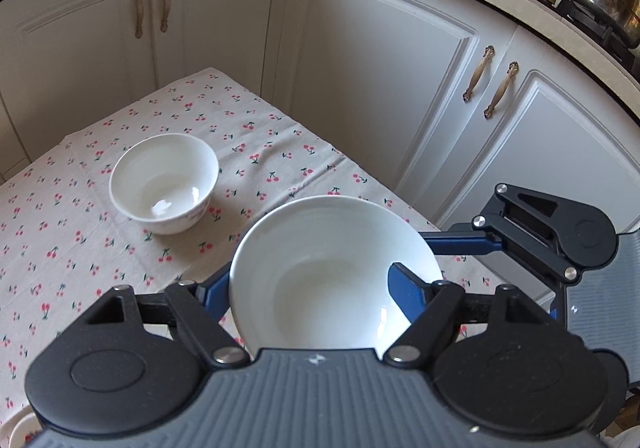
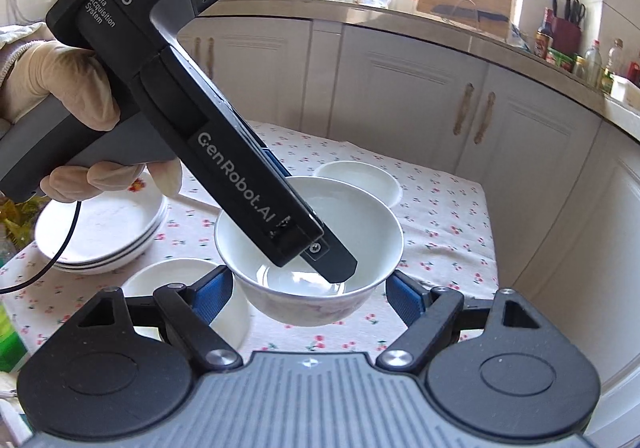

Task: Organize plates and bowls
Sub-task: 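Carry the held bowl with the left tool and lower it into the first bowl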

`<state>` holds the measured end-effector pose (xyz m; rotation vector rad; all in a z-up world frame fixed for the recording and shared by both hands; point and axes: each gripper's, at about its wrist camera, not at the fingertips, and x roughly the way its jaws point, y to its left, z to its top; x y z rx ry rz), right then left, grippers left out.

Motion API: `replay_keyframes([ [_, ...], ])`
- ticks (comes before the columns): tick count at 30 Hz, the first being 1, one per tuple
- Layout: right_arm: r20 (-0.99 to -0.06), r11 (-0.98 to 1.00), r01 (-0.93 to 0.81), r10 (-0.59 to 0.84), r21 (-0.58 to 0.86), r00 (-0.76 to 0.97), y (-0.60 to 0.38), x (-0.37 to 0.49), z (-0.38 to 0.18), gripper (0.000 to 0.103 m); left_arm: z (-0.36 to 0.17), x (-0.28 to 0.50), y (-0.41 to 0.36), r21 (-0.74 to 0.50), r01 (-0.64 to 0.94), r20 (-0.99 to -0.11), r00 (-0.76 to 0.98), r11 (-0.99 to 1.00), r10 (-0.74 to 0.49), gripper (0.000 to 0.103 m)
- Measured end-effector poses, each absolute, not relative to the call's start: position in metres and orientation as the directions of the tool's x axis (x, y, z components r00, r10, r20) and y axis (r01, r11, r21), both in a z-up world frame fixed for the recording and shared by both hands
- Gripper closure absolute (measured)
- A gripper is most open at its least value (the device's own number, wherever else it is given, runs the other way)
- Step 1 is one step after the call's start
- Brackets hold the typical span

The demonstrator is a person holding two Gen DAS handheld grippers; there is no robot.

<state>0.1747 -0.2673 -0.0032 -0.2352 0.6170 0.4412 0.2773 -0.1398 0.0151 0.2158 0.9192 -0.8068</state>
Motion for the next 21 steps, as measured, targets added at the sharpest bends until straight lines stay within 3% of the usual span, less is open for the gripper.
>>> replay_keyframes([
  [21,-0.652,0.83,-0.554,0.388,-0.059,0.651,-0.216,0.144,-0.024,0.016,-0.009,0.227,-0.085,-0.137,0.655,-0.788,0.383,0.743,-0.482,0.024],
])
